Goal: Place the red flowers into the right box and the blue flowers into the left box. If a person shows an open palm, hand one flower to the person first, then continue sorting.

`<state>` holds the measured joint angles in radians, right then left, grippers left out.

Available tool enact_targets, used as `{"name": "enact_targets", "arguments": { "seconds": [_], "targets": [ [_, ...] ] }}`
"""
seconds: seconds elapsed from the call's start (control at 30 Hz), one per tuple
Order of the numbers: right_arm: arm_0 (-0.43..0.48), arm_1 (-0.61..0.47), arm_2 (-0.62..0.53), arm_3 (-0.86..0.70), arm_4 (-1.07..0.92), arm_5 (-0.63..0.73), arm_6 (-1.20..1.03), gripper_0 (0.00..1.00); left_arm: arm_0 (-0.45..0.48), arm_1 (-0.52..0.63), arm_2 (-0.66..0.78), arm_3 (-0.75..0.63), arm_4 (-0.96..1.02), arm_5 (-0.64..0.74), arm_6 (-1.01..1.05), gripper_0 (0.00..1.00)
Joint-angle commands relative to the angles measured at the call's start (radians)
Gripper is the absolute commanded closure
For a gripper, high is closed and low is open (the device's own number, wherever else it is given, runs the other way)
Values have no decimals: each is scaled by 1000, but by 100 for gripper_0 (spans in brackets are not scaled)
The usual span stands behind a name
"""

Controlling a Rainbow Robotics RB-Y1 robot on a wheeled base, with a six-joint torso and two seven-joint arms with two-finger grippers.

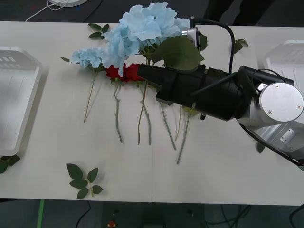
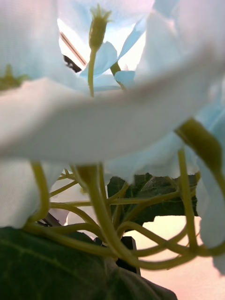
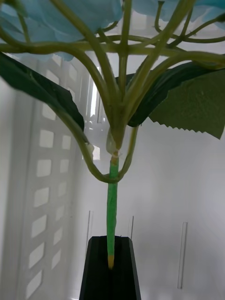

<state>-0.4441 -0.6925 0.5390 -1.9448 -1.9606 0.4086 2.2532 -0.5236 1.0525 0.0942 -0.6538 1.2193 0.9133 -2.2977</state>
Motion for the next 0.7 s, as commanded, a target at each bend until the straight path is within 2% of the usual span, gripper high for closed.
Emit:
{"name": "enact_targets", "arguments": {
  "seconds": [0.03, 0.1, 0.13, 0.17, 0.3, 0.7],
  "targets": [
    [-35, 4, 4, -14, -29, 10, 2, 100, 10, -31, -40, -21, -14, -59, -29, 99],
    [-35, 4, 4, -14, -29, 10, 2, 100, 8, -31, -65, -21, 5, -83, -29, 54],
    [-35, 4, 4, -14, -31, 10, 2, 100, 8, -31, -77, -21, 37, -100, -31, 13],
    [-35, 4, 4, -14, -32, 10, 3, 100, 8, -31, -83, -21, 51, -106, -32, 7],
    [-35, -2, 4, -14, -32, 12, 6, 100, -4, -31, -88, -23, 62, -106, -39, 0],
    [-35, -4, 4, -14, -49, 25, 9, 100, -73, -29, -87, -23, 88, -34, -49, 0]
  ]
}}
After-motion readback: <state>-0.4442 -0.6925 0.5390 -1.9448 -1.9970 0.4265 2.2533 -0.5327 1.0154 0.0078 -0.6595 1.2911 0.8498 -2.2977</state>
